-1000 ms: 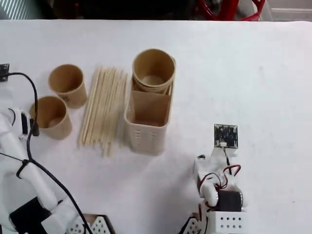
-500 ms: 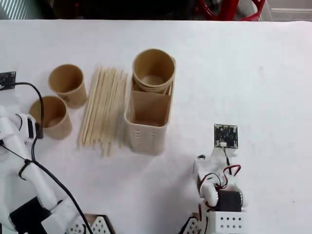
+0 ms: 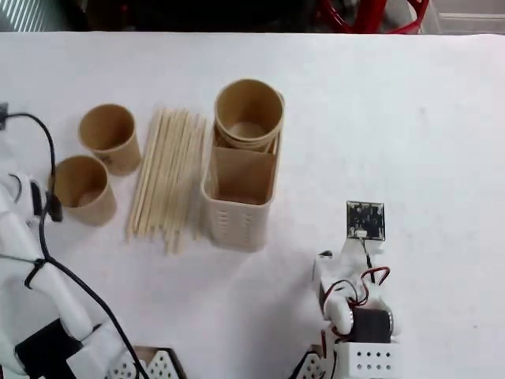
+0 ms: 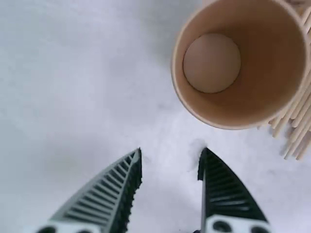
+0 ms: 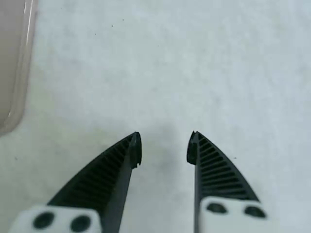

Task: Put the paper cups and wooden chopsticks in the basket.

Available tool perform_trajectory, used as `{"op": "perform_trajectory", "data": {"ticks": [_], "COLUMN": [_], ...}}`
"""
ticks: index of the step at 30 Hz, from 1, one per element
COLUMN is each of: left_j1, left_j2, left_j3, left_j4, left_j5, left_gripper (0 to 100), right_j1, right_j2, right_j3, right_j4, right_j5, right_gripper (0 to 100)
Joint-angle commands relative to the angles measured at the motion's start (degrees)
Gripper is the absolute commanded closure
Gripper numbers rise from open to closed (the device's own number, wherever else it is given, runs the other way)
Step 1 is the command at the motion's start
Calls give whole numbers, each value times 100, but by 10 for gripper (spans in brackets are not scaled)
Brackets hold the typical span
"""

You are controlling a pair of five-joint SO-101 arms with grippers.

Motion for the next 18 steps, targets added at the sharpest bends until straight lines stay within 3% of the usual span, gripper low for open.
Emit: {"op": "perform_trajectory", "data": {"ticks": [1,5,11,18], "left_j1": [-13,233,760,822], "left_j2": [-40,-22,-22,-22], "left_j3": [-1275,-1073,668,2101], "left_j4": [211,-642,-2013,-3314], "left_j5": [360,730,897,976], "left_gripper": [801,801,802,804], "right_j1": [-22,-22,-22,-22], "right_j2": [-48,-48,-48,-48], "right_j3": [53,53,53,53], "right_j4": [40,40,40,40], "right_j5": [44,44,44,44], "right_gripper": [839,839,839,839]}}
